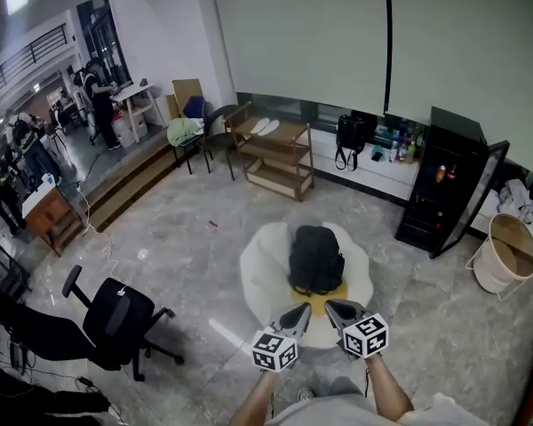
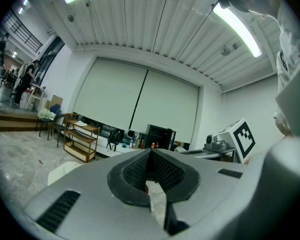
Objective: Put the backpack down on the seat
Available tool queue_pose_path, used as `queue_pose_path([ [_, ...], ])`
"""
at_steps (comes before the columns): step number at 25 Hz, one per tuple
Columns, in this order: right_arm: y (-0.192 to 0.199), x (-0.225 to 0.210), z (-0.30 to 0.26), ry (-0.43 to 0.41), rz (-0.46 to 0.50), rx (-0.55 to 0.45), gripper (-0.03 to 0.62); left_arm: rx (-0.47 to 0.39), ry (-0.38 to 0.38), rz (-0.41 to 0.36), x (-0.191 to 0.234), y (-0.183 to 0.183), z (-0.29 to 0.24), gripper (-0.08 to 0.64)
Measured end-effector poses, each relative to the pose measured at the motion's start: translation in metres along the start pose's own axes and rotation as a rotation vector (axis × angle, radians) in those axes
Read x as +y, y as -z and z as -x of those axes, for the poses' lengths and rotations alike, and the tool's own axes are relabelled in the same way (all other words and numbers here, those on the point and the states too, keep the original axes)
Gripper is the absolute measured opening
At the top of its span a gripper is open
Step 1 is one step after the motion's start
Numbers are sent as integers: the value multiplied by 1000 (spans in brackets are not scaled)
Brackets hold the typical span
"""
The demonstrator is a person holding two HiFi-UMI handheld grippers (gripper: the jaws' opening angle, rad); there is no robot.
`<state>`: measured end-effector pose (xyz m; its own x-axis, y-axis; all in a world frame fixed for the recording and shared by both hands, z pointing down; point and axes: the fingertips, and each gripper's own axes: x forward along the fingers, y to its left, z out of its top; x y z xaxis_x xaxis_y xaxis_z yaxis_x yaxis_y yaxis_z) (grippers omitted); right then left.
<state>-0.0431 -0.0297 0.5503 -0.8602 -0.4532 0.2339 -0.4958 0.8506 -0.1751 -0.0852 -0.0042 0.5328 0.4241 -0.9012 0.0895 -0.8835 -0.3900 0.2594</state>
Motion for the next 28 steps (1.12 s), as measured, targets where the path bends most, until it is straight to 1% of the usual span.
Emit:
queue_pose_path([
  [6,-7,11,17,-11,31,-18,28,-21,-12,-11,-18,-6,6,31],
  [13,-10,14,55,-26,45,-44,28,-32,-41,-32,-51,-7,13,31],
  [18,1,30,86,-39,54,-50,27,-32,-65,-17,-78,7,28,31],
  [22,17,46,114,-47,50,-39,26,-21,-70,-4,-107,25,44,31],
  [28,32,62,154,-52,50,-39,26,-5,-77,-14,-148,46,65,31],
])
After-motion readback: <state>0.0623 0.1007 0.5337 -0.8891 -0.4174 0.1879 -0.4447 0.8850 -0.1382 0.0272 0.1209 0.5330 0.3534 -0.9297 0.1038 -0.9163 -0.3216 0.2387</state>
